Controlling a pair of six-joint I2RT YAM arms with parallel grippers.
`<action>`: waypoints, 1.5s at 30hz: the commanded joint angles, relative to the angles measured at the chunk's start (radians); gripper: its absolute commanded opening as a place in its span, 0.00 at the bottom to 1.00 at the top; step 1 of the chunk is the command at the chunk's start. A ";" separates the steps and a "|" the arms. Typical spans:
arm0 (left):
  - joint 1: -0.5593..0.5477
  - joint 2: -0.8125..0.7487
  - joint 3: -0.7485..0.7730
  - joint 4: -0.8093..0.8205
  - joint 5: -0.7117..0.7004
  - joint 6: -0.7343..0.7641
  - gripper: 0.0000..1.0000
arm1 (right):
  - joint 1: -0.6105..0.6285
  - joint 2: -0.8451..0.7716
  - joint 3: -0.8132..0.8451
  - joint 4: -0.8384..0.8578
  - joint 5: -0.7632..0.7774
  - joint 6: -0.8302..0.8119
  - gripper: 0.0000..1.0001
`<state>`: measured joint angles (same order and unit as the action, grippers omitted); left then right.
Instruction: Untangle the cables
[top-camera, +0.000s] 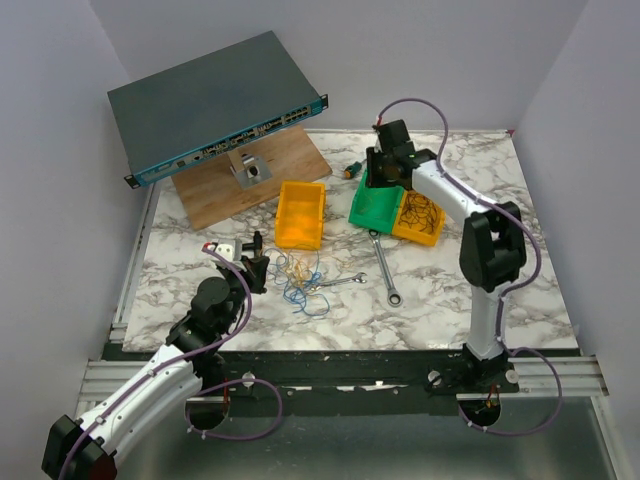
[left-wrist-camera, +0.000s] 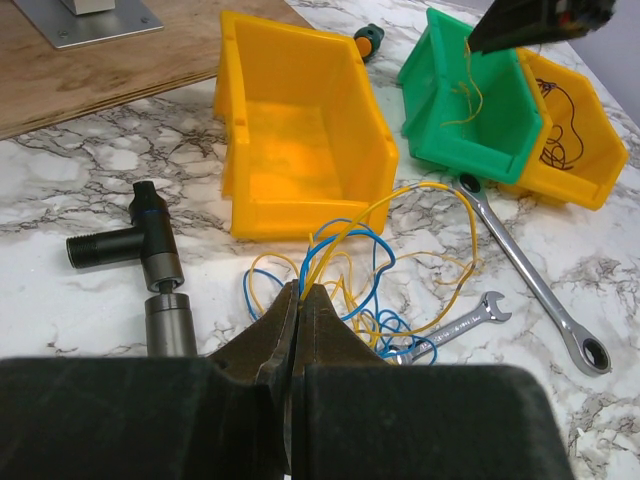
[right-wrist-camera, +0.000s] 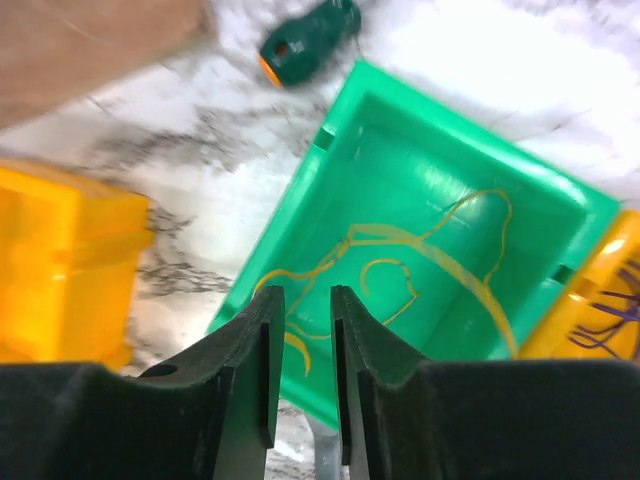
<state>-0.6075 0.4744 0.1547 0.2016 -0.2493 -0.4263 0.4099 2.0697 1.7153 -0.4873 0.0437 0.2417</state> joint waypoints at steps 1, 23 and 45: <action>0.006 -0.001 -0.009 0.030 0.031 0.017 0.00 | 0.001 -0.119 -0.002 -0.032 0.009 -0.011 0.35; 0.006 -0.006 -0.007 0.024 0.045 0.017 0.00 | 0.000 -0.005 0.147 -0.044 0.179 -0.067 0.81; 0.006 0.017 -0.001 0.035 0.050 0.020 0.00 | -0.001 0.092 -0.033 0.026 0.207 0.013 0.01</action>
<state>-0.6075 0.4885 0.1547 0.2108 -0.2253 -0.4152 0.4095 2.1189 1.6783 -0.4709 0.2245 0.2272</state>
